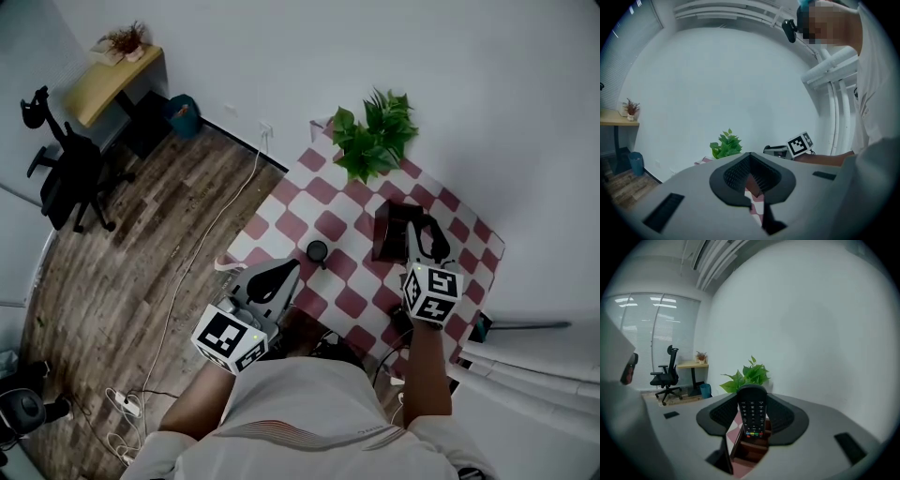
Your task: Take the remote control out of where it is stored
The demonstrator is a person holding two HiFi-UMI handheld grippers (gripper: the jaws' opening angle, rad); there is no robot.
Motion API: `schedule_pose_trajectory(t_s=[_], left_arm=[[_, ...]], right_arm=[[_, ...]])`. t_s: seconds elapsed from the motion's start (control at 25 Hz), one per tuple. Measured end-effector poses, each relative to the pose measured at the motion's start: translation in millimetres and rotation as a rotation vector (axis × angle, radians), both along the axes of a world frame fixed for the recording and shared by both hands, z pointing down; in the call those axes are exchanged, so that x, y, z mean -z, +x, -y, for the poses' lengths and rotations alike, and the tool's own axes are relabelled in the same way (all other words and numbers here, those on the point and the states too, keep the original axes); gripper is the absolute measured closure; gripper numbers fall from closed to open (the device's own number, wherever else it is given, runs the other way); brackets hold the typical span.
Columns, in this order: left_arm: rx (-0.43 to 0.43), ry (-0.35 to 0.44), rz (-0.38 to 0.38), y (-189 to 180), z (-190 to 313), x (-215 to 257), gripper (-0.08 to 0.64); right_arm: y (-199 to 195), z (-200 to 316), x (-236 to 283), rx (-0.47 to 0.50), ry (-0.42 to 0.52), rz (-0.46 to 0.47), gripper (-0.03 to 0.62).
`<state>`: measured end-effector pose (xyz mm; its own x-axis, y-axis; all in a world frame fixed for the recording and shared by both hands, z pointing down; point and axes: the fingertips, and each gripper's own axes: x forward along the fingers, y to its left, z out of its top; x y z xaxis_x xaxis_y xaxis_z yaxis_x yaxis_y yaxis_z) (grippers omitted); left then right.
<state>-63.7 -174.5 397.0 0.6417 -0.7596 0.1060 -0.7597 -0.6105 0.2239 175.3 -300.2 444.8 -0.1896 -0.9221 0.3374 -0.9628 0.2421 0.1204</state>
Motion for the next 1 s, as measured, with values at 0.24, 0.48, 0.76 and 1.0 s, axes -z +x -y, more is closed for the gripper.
schedule_pose_trajectory(t_s=[0.24, 0.48, 0.76, 1.0], left_arm=[[-0.065, 0.022, -0.009, 10, -12, 4, 0.552], [-0.113, 0.025, -0.011, 21, -17, 4, 0.552], [-0.113, 0.025, -0.013, 20, -20, 4, 0.553], [-0.066, 0.011, -0.013, 7, -21, -1, 0.553]], right_arm=[[-2, -56, 3, 0.042, -0.056, 0.017, 0.394], [-28, -103, -41, 0.194, -0.223, -0.189, 0.394], [-56, -135, -128, 0.407, -0.511, -0.367, 0.394], [-80, -137, -173, 0.585, -0.612, -0.551, 0.394]])
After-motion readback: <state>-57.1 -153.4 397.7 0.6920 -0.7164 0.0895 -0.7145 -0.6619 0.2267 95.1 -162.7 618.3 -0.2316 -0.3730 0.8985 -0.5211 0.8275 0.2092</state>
